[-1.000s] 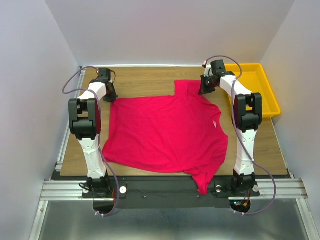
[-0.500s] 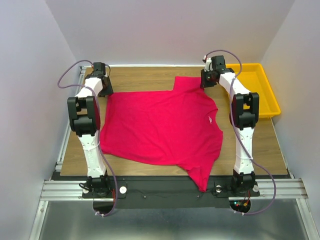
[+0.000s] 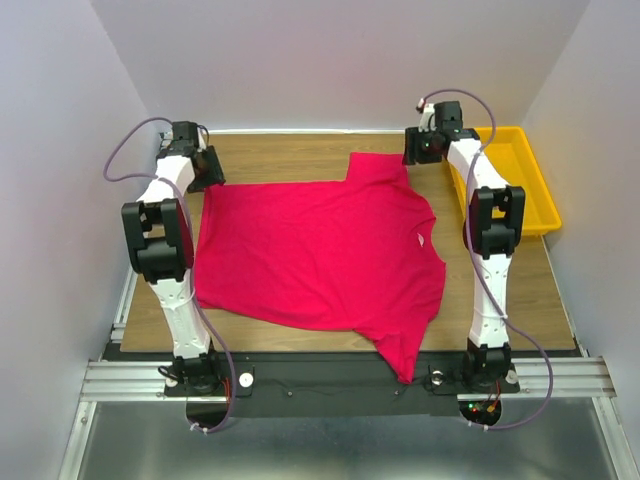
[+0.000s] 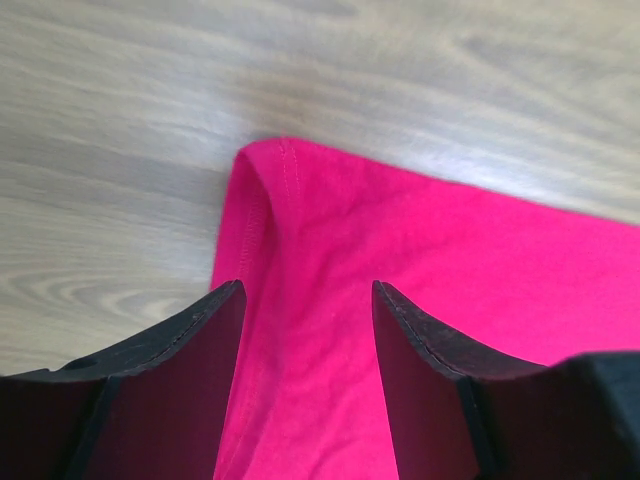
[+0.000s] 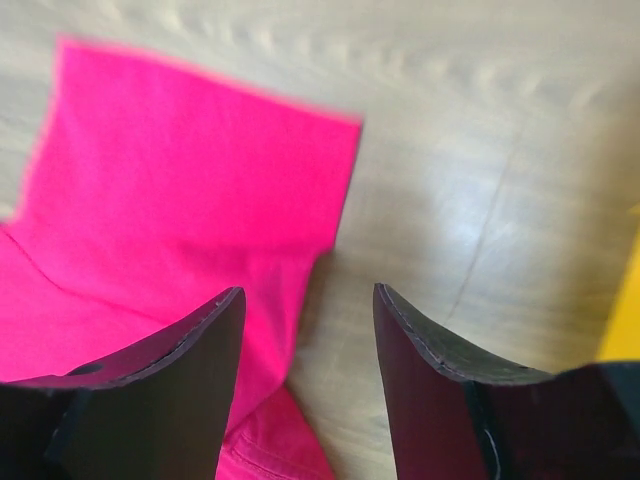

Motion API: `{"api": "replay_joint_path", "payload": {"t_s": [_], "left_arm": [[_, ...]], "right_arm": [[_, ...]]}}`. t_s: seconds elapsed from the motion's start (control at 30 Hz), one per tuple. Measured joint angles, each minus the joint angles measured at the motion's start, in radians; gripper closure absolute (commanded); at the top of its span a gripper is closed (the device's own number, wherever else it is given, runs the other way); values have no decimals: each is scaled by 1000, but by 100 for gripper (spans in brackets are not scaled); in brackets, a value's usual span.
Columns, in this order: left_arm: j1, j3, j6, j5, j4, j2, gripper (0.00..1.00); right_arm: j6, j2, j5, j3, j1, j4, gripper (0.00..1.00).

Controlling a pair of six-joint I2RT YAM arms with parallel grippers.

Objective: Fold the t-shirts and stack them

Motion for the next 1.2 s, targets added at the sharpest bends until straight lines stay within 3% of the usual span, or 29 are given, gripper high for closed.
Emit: {"api": "replay_joint_path", "payload": {"t_s": [0.27, 0.7, 0.93, 0.97, 1.03, 1.1, 1.2], "left_arm": [[45, 23, -5, 36, 25, -35, 35], [44, 229, 5, 15, -27, 227, 39], [44, 290, 13, 23, -51, 276, 59], [44, 290, 15, 26, -53, 276, 65], [44, 290, 17, 30, -55, 276, 89], [46, 290, 13, 30, -58, 276, 99], [47, 290, 20, 31, -58, 276, 100]], "right_arm": [[62, 35, -41, 100, -14, 27, 40], [84, 96, -61, 100, -14, 16, 40], [89, 96, -61, 100, -14, 16, 40], [90, 96, -61, 100, -14, 16, 40], [90, 96, -61, 100, -15, 16, 40], [90, 96, -61, 100, -15, 16, 40], [90, 97, -61, 106, -15, 14, 40]]}}
